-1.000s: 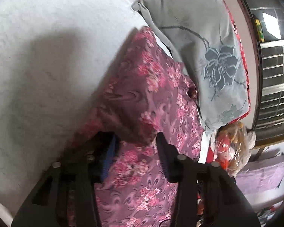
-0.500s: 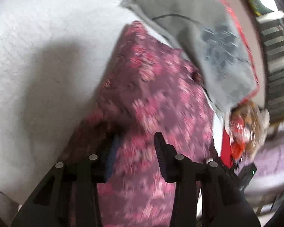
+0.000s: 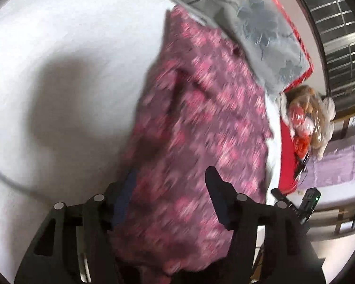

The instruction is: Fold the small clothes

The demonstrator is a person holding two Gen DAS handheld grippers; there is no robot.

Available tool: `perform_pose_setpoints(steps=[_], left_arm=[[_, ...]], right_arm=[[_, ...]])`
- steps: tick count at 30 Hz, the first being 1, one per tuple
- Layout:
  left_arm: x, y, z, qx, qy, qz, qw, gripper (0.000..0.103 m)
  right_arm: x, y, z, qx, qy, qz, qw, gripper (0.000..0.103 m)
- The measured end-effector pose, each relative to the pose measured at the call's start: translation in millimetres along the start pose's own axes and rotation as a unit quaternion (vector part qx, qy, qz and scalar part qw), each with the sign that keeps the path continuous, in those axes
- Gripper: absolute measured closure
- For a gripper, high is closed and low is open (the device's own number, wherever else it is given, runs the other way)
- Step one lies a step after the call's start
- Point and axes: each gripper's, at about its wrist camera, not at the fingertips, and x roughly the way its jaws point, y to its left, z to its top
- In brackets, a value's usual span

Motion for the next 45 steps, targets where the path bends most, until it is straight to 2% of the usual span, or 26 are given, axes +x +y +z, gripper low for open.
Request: perform_pose_setpoints(steps=[2,5,9,14,17,19,20,21,22,23,26,30,32,35,36,38,39,40,43,45], left_arm=[[-1,12,-19,0.0,0.024,-0.016,0.9996,0.043],[-2,31,-55,-0.02,0.053,-0.068,0.9961,0.043],[-3,30,-88,-0.03,0.074,-0.108,0.9909,0.043],[-5,9,-100,-0.006,0.081,-0.11,0.9906,0.043],[-4,1,-108,0.012,0.086,-0.095,0.9916,0.043],[-1,-2,-113,0.021,0.084,-0.085,0.9926,0.05],[-1,-4,-115,0.026,0.082,-0.085,0.9926,0.059],[0,-6,-116,0.03,0.087,-0.088,0.9918,0.081],[2,-7,-117,0.032,0.092,-0.09,0.9912,0.095],[4,-7,-118,0.032,0.097,-0.093,0.9904,0.099],[5,-4,-119,0.021,0.095,-0.104,0.9897,0.101],[-4,1,-113,0.005,0.08,-0.116,0.99,0.101],[-12,5,-110,0.003,0.072,-0.111,0.9912,0.101],[-18,8,-110,0.009,0.069,-0.084,0.994,0.097],[-21,9,-109,0.013,0.065,-0.066,0.9956,0.091],[-25,13,-105,0.013,0.053,-0.032,0.998,0.07],[-27,18,-103,0.008,0.051,-0.017,0.9985,0.054],[-27,23,-102,0.0,0.052,-0.018,0.9985,0.048],[-21,28,-106,-0.015,0.079,-0.055,0.9952,0.042],[-13,24,-111,-0.012,0.093,-0.065,0.9935,0.04]], right_arm=[[2,-14,-19,0.017,0.01,0.003,1.0,0.05],[-3,-33,-50,0.051,0.023,0.012,0.998,0.048],[6,-62,-88,0.102,0.045,0.046,0.993,0.047],[35,-59,-108,0.096,0.086,0.098,0.987,0.045],[52,-56,-112,0.104,0.095,0.136,0.981,0.045],[56,-60,-113,0.127,0.088,0.163,0.974,0.046],[55,-60,-114,0.129,0.085,0.176,0.972,0.056],[52,-59,-114,0.124,0.079,0.188,0.971,0.067],[50,-58,-114,0.117,0.079,0.188,0.972,0.091],[46,-55,-114,0.103,0.077,0.185,0.974,0.094],[29,-47,-114,0.068,0.055,0.19,0.978,0.095],[11,-42,-110,0.062,0.034,0.2,0.977,0.095],[8,-44,-109,0.064,0.032,0.201,0.977,0.095],[8,-44,-107,0.065,0.036,0.202,0.977,0.095],[10,-42,-108,0.068,0.043,0.202,0.976,0.095],[16,-40,-109,0.072,0.054,0.197,0.976,0.093],[17,-43,-108,0.073,0.058,0.196,0.976,0.092],[18,-44,-108,0.076,0.061,0.192,0.977,0.09],[21,-46,-108,0.092,0.066,0.192,0.975,0.086],[23,-49,-109,0.101,0.067,0.189,0.975,0.07]])
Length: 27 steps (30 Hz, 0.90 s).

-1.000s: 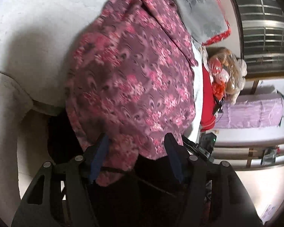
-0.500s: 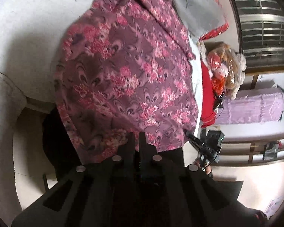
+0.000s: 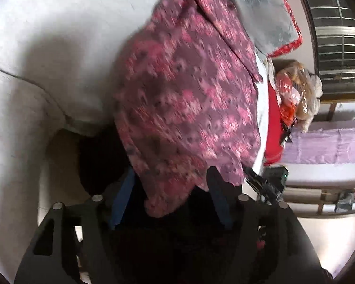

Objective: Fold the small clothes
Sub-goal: 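Grasp the folded shirt edge with the left gripper while the right gripper pinches the other edge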

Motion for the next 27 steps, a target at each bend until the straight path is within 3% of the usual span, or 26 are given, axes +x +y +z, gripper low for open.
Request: perform_pose_setpoints(steps=[1,4,6,7,8,10,15,19,27], left_arm=[[5,-3,-1,0.006,0.006,-0.002,1.0,0.04],[17,-12,-3,0.018,0.007,0.001,0.9998,0.042],[18,-16,-4,0.026,0.002,0.003,0.9997,0.066],[19,-18,-4,0.028,0.009,-0.004,0.9996,0.097],[19,-18,-4,0.022,0.018,-0.022,0.9994,0.099],[13,-19,-5,0.023,0.008,-0.028,0.9993,0.099],[-3,-31,2,0.027,-0.023,-0.072,0.9968,0.099],[-21,-40,20,0.023,-0.06,-0.127,0.9898,0.099],[-44,-54,92,0.015,-0.139,-0.167,0.9759,0.099]], right_arm=[[1,-1,0,0.003,0.0,-0.001,1.0,0.059],[12,-5,1,0.01,0.012,-0.007,1.0,0.056],[19,-6,0,0.009,0.02,-0.002,1.0,0.057],[19,-4,-1,0.0,0.022,0.002,1.0,0.066],[17,3,-3,-0.02,0.019,0.002,1.0,0.086],[8,12,-3,-0.044,0.007,0.011,0.999,0.095],[-24,42,5,-0.072,-0.034,0.065,0.995,0.096],[-37,76,24,-0.095,-0.059,0.098,0.989,0.096],[-36,118,108,-0.08,-0.122,0.164,0.976,0.096]])
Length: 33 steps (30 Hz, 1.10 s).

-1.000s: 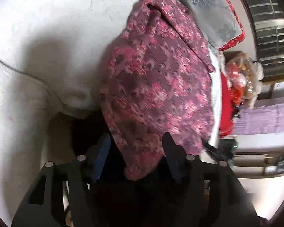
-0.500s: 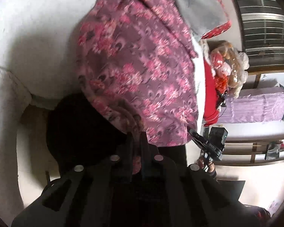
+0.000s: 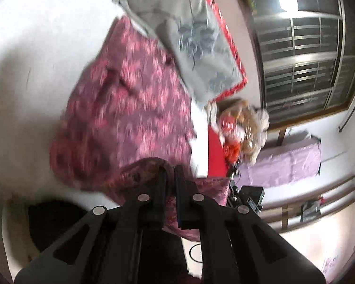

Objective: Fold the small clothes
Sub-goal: 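Grasp the folded shirt edge with the left gripper while the right gripper pinches the other edge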

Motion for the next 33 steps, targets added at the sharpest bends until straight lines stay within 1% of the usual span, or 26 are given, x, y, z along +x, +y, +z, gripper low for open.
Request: perform_pose_setpoints(steps=[3,5,8,9,12,14,15,17,19,20,21,22,23,24,25,26,27,28,29,30,31,32,33], left_arm=[[6,2,31,-0.007,-0.024,-0.002,0.9997,0.099],[10,4,53,-0.012,-0.043,-0.004,0.999,0.099],[22,9,95,-0.021,-0.07,-0.01,0.9973,0.099],[24,11,104,-0.022,-0.074,-0.011,0.9969,0.099],[42,19,147,-0.032,-0.092,-0.012,0.9951,0.099],[52,23,171,-0.037,-0.098,-0.016,0.9944,0.099],[61,26,188,-0.041,-0.102,-0.014,0.9939,0.099],[75,33,209,-0.05,-0.104,-0.01,0.9932,0.099],[92,42,229,-0.061,-0.106,0.009,0.9925,0.099],[100,47,237,-0.065,-0.104,0.021,0.9922,0.099],[111,56,247,-0.076,-0.098,0.046,0.9912,0.099],[117,63,252,-0.09,-0.091,0.059,0.9901,0.099],[122,70,256,-0.105,-0.082,0.063,0.9891,0.099],[124,76,261,-0.121,-0.074,0.052,0.9886,0.099],[122,76,264,-0.123,-0.073,0.039,0.989,0.098],[119,76,267,-0.121,-0.076,0.028,0.9893,0.098],[113,74,271,-0.12,-0.089,0.02,0.9886,0.097],[108,73,272,-0.121,-0.102,0.012,0.9874,0.093],[102,73,274,-0.125,-0.116,0.003,0.9854,0.085],[96,74,273,-0.131,-0.127,-0.009,0.9831,0.08],[93,75,272,-0.132,-0.131,-0.015,0.9824,0.07],[90,75,269,-0.13,-0.135,-0.014,0.9822,0.068],[88,74,266,-0.123,-0.133,-0.005,0.9834,0.068]], right_arm=[[20,-5,28,0.001,-0.013,-0.007,1.0,0.096],[35,-12,46,0.01,-0.021,-0.02,1.0,0.096],[52,-27,71,0.031,-0.037,-0.03,0.998,0.096],[59,-36,81,0.043,-0.045,-0.031,0.998,0.096],[70,-60,107,0.077,-0.07,-0.036,0.994,0.096],[78,-75,124,0.1,-0.085,-0.041,0.99,0.096],[85,-84,136,0.112,-0.092,-0.045,0.988,0.096],[95,-93,151,0.123,-0.104,-0.054,0.985,0.096],[111,-105,167,0.128,-0.11,-0.069,0.983,0.096],[124,-114,174,0.134,-0.107,-0.085,0.982,0.096],[132,-120,178,0.142,-0.099,-0.102,0.98,0.096],[143,-130,182,0.161,-0.081,-0.123,0.976,0.092],[150,-136,184,0.174,-0.067,-0.13,0.974,0.091],[154,-141,186,0.188,-0.055,-0.131,0.972,0.09],[153,-140,190,0.189,-0.059,-0.119,0.973,0.09],[148,-137,194,0.181,-0.071,-0.097,0.976,0.09],[141,-133,199,0.169,-0.09,-0.073,0.979,0.09],[134,-130,201,0.163,-0.104,-0.061,0.979,0.088],[128,-130,203,0.162,-0.119,-0.06,0.978,0.082],[122,-131,204,0.162,-0.129,-0.072,0.976,0.08],[120,-133,204,0.163,-0.13,-0.08,0.975,0.078],[119,-135,203,0.164,-0.125,-0.083,0.975,0.077],[118,-138,201,0.166,-0.119,-0.09,0.975,0.076]])
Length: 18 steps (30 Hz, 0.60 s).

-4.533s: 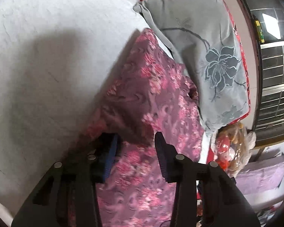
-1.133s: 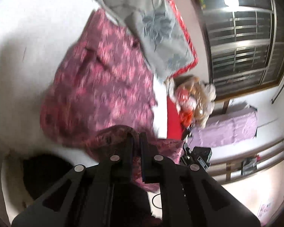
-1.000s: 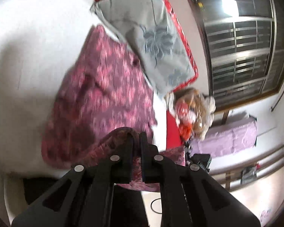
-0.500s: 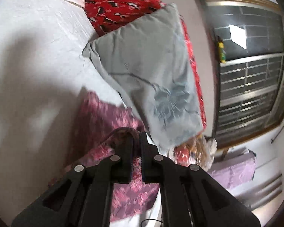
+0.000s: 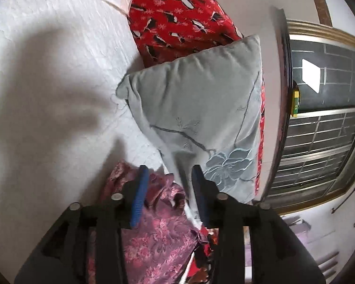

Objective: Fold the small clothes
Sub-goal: 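Grasp the folded shirt edge with the left gripper while the right gripper pinches the other edge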

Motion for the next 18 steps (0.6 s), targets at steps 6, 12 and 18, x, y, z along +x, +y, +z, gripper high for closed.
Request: perform_pose_setpoints(steps=[6,12,18], left_arm=[[9,-2,-43,0.034,0.016,0.039,0.9985,0.068],[34,-28,-86,0.157,-0.048,0.193,0.9673,0.057],[62,-25,-79,0.19,-0.052,0.265,0.944,0.054]], right_arm=[[-32,-31,0,0.076,-0.075,0.076,0.991,0.05],[-17,-13,0,-0.024,-0.036,-0.071,0.997,0.048],[27,14,4,-0.157,-0.013,-0.237,0.959,0.042]])
